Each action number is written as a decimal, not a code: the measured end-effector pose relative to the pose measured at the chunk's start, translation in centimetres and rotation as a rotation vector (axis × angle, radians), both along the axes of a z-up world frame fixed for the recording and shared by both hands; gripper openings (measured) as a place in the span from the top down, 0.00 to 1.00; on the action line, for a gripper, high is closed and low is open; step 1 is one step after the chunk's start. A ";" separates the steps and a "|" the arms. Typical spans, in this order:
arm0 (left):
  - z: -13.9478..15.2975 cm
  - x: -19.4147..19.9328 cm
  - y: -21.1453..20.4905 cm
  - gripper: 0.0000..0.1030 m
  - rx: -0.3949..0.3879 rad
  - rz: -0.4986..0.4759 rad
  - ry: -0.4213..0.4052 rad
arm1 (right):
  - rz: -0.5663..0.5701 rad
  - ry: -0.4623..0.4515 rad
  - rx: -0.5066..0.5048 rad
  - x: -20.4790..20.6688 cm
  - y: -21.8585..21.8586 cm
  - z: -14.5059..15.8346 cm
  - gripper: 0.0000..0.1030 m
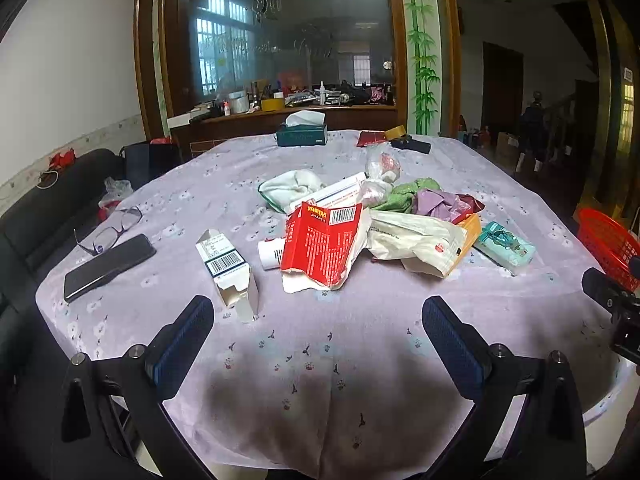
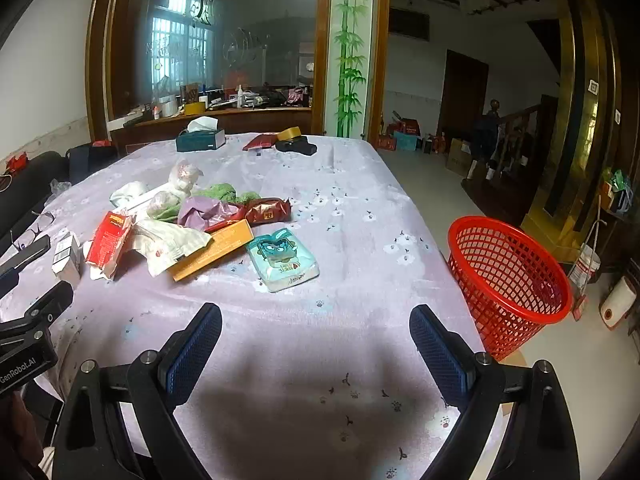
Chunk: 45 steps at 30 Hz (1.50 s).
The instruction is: Collect trash
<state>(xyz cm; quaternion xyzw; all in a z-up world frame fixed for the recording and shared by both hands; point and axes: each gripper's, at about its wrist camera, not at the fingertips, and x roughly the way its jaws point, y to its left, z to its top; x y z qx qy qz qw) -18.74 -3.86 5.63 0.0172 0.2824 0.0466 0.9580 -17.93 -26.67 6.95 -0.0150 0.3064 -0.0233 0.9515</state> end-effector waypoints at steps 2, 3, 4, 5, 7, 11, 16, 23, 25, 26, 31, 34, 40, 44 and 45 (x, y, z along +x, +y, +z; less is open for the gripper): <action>-0.1 0.1 0.0 0.00 -0.001 -0.003 0.007 | -0.003 0.007 -0.003 0.1 0.0 -0.1 0.06; -0.2 0.0 -0.1 0.00 0.000 -0.005 0.007 | -0.005 0.009 -0.003 0.2 -0.1 -0.2 0.06; -0.2 0.0 -0.1 0.00 0.002 -0.005 0.006 | -0.007 0.011 -0.002 0.2 -0.1 -0.2 0.06; -0.2 0.0 -0.2 0.00 0.005 -0.007 0.005 | -0.007 0.014 -0.001 0.2 -0.2 -0.3 0.06; -0.2 0.0 -0.2 0.00 0.008 -0.010 0.005 | -0.004 0.019 -0.005 0.3 -0.1 -0.4 0.06; -0.3 -0.1 -0.3 0.00 0.006 -0.010 0.008 | 0.002 0.020 -0.012 0.3 0.2 -0.4 0.06; -0.3 -0.1 -0.2 0.00 0.004 -0.009 0.012 | 0.008 0.024 -0.020 0.3 0.4 -0.6 0.06; -0.5 -0.1 -0.2 0.00 0.002 -0.013 0.017 | 0.007 0.032 -0.020 0.4 0.5 -0.7 0.06; -0.5 -0.1 -0.1 0.00 0.001 -0.014 0.017 | 0.009 0.036 -0.020 0.4 0.5 -0.8 0.06; -0.5 -0.1 -0.1 0.00 0.000 -0.015 0.017 | 0.010 0.038 -0.020 0.4 0.6 -0.8 0.06; -0.7 0.0 -0.2 0.00 0.000 -0.014 0.018 | 0.009 0.044 -0.016 0.4 0.5 -1.0 0.06; -0.8 0.0 -0.2 0.00 0.001 -0.015 0.021 | 0.010 0.045 -0.016 0.4 0.5 -1.0 0.06; -0.8 0.0 -0.2 0.00 0.001 -0.014 0.022 | 0.009 0.049 -0.017 0.6 0.5 -1.2 0.06; -0.8 0.0 -0.3 0.00 0.003 -0.014 0.023 | 0.009 0.052 -0.018 0.6 0.4 -1.3 0.06; -0.8 0.0 -0.3 0.00 0.003 -0.014 0.023 | 0.009 0.051 -0.019 0.5 0.4 -1.3 0.06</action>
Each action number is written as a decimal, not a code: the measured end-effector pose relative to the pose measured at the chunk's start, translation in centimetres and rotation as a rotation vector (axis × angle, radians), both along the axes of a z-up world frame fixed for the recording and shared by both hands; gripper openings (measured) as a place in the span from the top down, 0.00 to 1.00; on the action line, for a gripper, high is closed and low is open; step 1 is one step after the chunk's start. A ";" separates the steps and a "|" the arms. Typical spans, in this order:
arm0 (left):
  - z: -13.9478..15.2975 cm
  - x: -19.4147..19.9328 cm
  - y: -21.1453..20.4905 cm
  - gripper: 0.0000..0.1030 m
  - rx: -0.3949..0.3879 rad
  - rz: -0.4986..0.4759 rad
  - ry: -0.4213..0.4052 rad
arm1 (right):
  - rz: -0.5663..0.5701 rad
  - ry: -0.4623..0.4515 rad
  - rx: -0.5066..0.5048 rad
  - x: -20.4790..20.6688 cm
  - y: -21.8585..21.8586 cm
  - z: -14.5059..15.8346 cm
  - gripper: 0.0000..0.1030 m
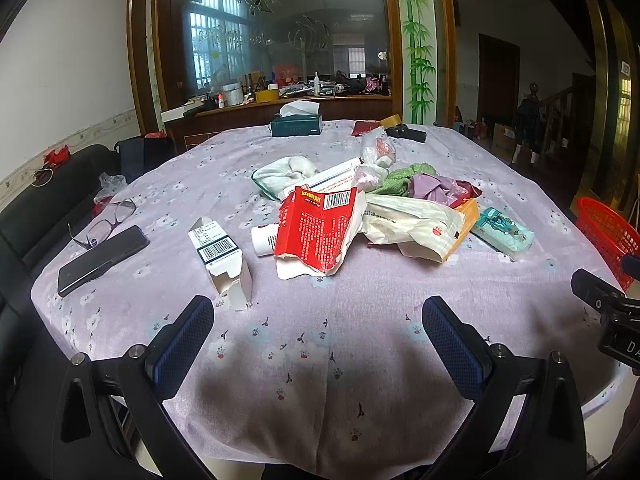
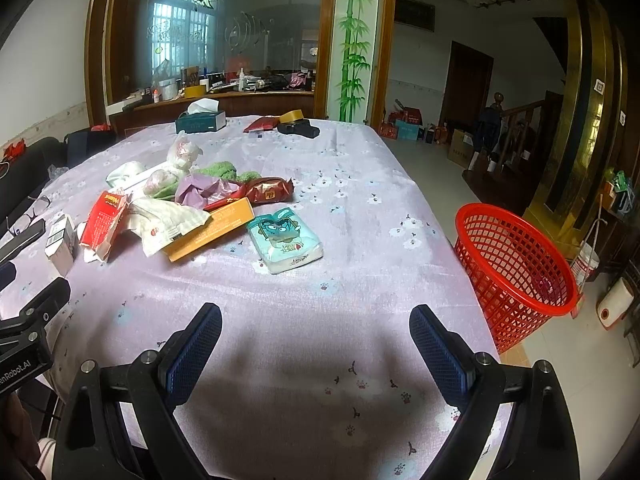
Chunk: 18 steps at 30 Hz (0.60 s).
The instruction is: Collect trash
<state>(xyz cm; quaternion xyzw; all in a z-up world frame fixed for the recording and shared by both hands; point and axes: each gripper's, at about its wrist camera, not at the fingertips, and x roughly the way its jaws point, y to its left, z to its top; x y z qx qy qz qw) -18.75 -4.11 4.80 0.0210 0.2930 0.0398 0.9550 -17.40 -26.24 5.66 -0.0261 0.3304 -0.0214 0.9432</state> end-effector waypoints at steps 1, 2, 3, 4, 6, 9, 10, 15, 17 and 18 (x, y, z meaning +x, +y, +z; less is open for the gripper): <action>0.0 0.0 0.0 0.00 -0.001 0.000 0.000 | -0.001 0.000 0.000 0.0 0.0 0.0 0.06; 0.0 0.0 0.0 0.00 0.000 0.001 0.000 | -0.001 0.000 0.002 0.0 0.0 0.0 0.06; 0.0 0.0 0.0 0.00 0.001 0.000 0.000 | 0.001 0.001 0.002 0.0 0.1 0.0 0.06; 0.0 0.0 0.0 0.00 0.000 0.000 0.001 | 0.002 0.001 0.001 0.0 0.1 0.0 0.06; 0.0 0.0 0.0 0.00 -0.002 0.000 0.001 | 0.000 0.001 -0.002 0.0 0.1 0.0 0.06; -0.1 0.0 0.0 0.00 -0.001 0.000 0.002 | 0.002 0.003 0.000 0.0 0.2 0.0 0.06; -0.1 0.1 0.0 0.00 -0.003 -0.001 0.002 | 0.001 0.003 0.000 0.0 0.2 -0.1 0.06; -0.4 0.3 0.1 0.00 -0.009 -0.009 0.010 | 0.010 0.015 0.010 0.1 0.2 -0.2 0.07; -0.3 0.8 0.8 0.00 -0.023 -0.013 0.024 | 0.025 0.027 0.032 0.3 0.0 -0.2 0.09; -0.3 1.3 1.5 0.00 -0.038 -0.008 0.041 | 0.032 0.032 0.042 0.5 -0.2 -0.3 0.10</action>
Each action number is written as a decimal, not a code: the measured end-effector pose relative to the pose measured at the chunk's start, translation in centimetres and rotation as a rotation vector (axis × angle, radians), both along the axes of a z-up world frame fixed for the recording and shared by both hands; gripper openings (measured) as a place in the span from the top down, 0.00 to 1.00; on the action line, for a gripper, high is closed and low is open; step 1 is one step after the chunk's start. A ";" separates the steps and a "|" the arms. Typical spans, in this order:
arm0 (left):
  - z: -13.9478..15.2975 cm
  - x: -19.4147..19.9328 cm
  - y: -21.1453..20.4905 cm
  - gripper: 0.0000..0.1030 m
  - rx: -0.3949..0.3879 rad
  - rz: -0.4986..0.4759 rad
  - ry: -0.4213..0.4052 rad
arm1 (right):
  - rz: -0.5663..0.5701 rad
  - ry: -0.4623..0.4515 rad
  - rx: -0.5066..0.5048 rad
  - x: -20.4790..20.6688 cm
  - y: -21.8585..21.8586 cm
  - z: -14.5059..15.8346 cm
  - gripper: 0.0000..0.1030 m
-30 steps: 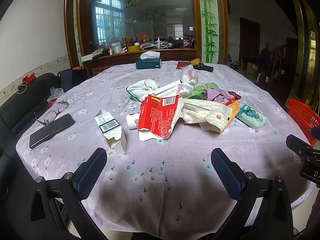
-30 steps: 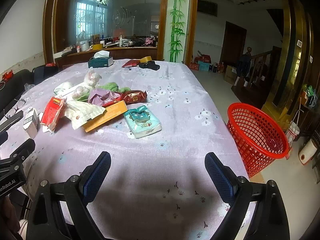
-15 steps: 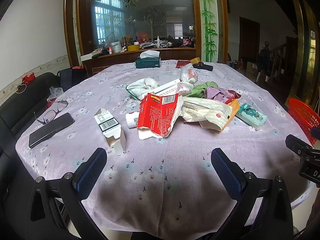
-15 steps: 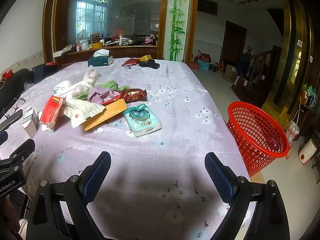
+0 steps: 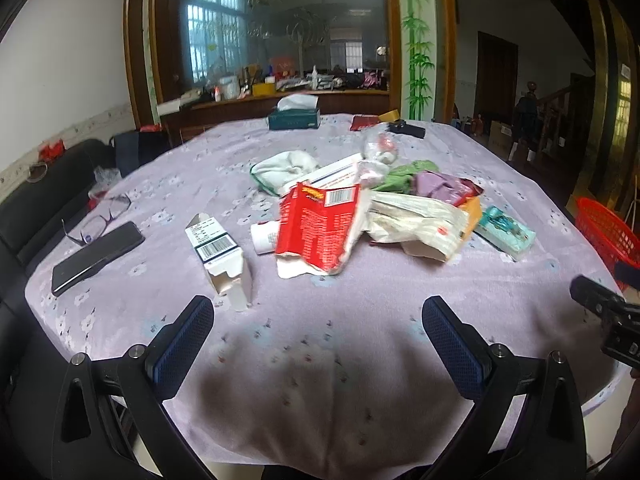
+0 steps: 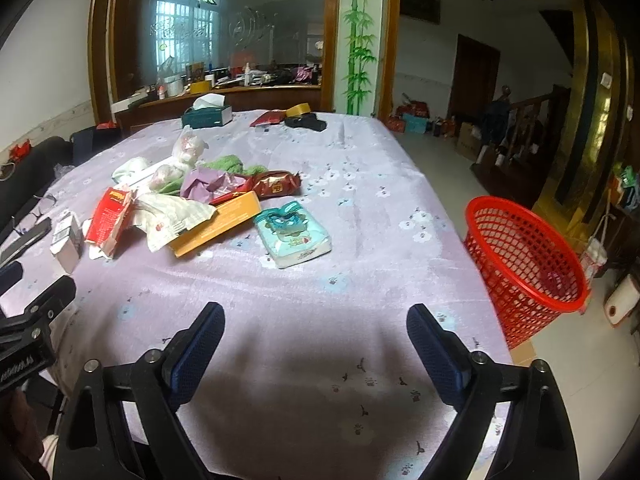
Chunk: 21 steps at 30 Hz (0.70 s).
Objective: Collect trash
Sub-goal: 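Grasp the red snack wrapper with the left tool while the right tool grasps the white paper bag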
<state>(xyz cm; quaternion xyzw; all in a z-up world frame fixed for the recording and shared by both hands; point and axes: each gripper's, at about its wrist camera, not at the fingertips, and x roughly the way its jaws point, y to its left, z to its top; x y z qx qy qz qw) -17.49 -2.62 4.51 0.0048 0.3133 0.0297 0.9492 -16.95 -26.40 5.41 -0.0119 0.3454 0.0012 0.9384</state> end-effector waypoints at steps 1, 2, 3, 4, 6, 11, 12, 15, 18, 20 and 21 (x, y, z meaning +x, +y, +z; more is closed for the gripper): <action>0.2 0.4 0.6 0.00 -0.014 0.002 0.012 | 0.019 0.014 0.025 0.2 -0.3 0.0 0.11; 0.3 0.9 1.3 0.00 -0.032 0.002 0.023 | 0.030 0.022 0.043 0.4 -0.4 0.0 0.17; 0.4 1.3 1.9 0.00 -0.049 0.000 0.029 | 0.036 0.027 0.053 0.5 -0.5 0.0 0.21; 0.6 1.8 2.6 0.00 -0.071 -0.002 0.035 | 0.043 0.031 0.059 0.6 -0.6 0.0 0.21; 0.8 2.7 3.6 0.00 -0.106 -0.012 0.043 | 0.068 0.044 0.097 1.0 -0.9 0.0 0.31; 1.2 5.6 3.7 0.00 -0.132 -0.070 0.079 | 0.108 0.070 0.157 1.8 -0.9 0.0 0.34; 1.1 6.4 3.5 0.00 -0.144 -0.097 0.092 | 0.114 0.067 0.156 1.8 -0.8 0.0 0.34; 1.0 8.1 3.1 0.09 -0.117 -0.107 0.102 | 0.120 0.062 0.153 1.9 -0.6 0.1 0.34; 0.0 10.3 3.0 0.39 -0.118 -0.111 0.156 | 0.132 0.064 0.168 2.0 -0.7 0.2 0.34; -0.7 11.5 3.1 0.44 -0.139 -0.120 0.196 | 0.134 0.061 0.177 2.1 -1.0 0.3 0.34; -0.9 11.8 3.1 0.44 -0.142 -0.121 0.199 | 0.137 0.061 0.181 2.2 -1.1 0.4 0.34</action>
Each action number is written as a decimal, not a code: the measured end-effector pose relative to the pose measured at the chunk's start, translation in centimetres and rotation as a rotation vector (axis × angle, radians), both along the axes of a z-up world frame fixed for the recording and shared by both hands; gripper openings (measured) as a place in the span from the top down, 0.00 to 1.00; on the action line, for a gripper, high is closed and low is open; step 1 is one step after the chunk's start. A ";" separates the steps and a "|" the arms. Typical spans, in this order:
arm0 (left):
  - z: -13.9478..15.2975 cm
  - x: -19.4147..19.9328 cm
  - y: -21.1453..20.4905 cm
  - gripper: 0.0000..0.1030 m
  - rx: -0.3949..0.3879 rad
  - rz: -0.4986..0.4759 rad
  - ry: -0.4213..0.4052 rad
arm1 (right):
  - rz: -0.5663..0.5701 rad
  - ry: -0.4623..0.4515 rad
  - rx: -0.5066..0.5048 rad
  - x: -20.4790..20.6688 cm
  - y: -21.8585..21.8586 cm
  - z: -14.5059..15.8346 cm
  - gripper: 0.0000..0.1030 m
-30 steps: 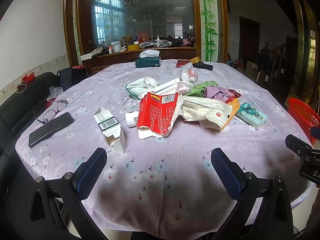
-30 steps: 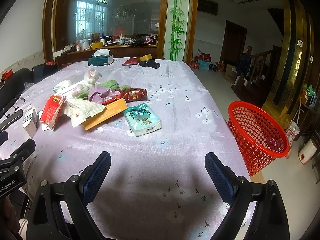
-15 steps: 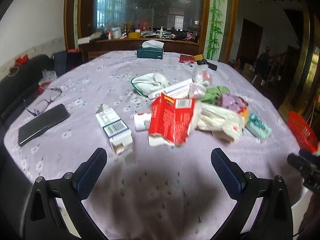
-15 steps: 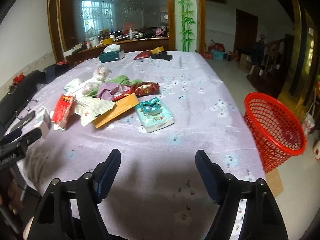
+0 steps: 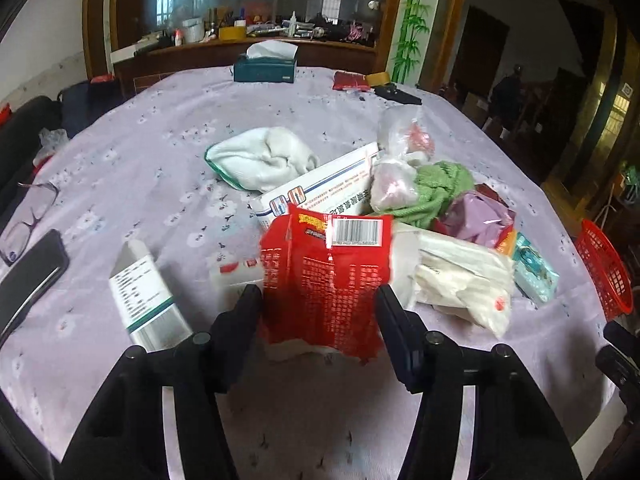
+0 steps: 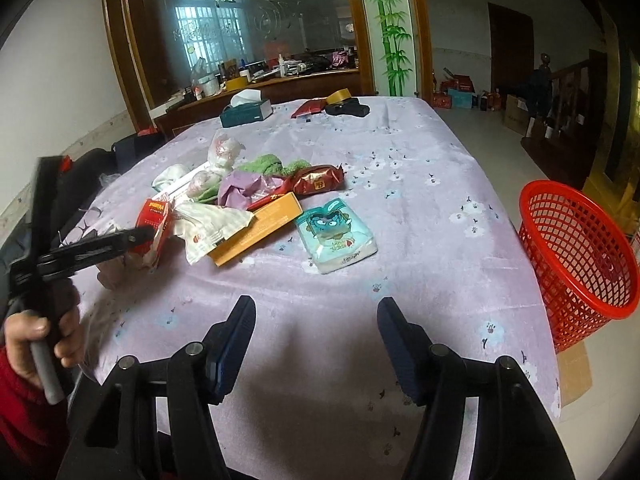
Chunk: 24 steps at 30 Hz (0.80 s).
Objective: Collect trash
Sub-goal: 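Grasp the red snack wrapper with the left tool while the right tool grasps the white paper bag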
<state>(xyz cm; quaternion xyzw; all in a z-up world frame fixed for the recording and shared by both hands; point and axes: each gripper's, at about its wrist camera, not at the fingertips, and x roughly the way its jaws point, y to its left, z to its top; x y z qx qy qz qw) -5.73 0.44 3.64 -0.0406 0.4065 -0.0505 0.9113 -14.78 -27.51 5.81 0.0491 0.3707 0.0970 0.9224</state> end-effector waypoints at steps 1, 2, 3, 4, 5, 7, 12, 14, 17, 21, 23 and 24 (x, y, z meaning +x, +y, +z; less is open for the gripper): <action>-0.2 0.3 -0.1 0.44 -0.003 -0.009 0.009 | 0.011 0.002 0.008 0.2 -0.1 0.1 0.34; -0.4 0.5 -0.2 0.44 -0.011 -0.015 0.015 | 0.021 0.003 0.015 0.3 -0.1 0.1 0.34; -0.5 0.8 -0.4 0.44 -0.023 -0.024 0.021 | 0.032 0.005 0.025 0.4 -0.1 0.1 0.34; -0.7 0.9 -0.6 0.44 -0.027 -0.031 0.026 | 0.046 0.009 0.037 0.6 0.0 0.1 0.34; -0.8 1.2 -0.8 0.44 -0.028 -0.036 0.030 | 0.069 0.017 0.055 0.9 0.2 0.2 0.34; -1.1 1.4 -1.1 0.48 -0.022 -0.026 0.028 | 0.098 0.025 0.073 1.5 0.5 0.1 0.35; -1.0 0.8 -0.9 0.79 -0.056 -0.028 0.024 | 0.165 0.033 0.085 3.0 1.6 0.8 0.36; -0.9 -0.1 -0.6 0.85 -0.071 -0.030 0.014 | 0.210 0.042 0.087 3.7 2.5 1.0 0.38; -0.5 -1.5 0.2 0.85 -0.090 -0.032 0.005 | 0.277 0.044 0.067 5.1 4.3 1.5 0.40; -0.1 -2.9 1.2 0.85 -0.082 -0.019 -0.016 | 0.363 0.042 0.035 7.2 7.1 1.8 0.41; -0.1 -3.4 1.7 0.85 -0.088 -0.015 -0.019 | 0.377 0.052 0.017 8.7 8.3 1.6 0.42; 0.0 -3.6 2.0 0.85 -0.091 -0.012 -0.023 | 0.386 0.060 0.009 9.3 8.8 1.5 0.43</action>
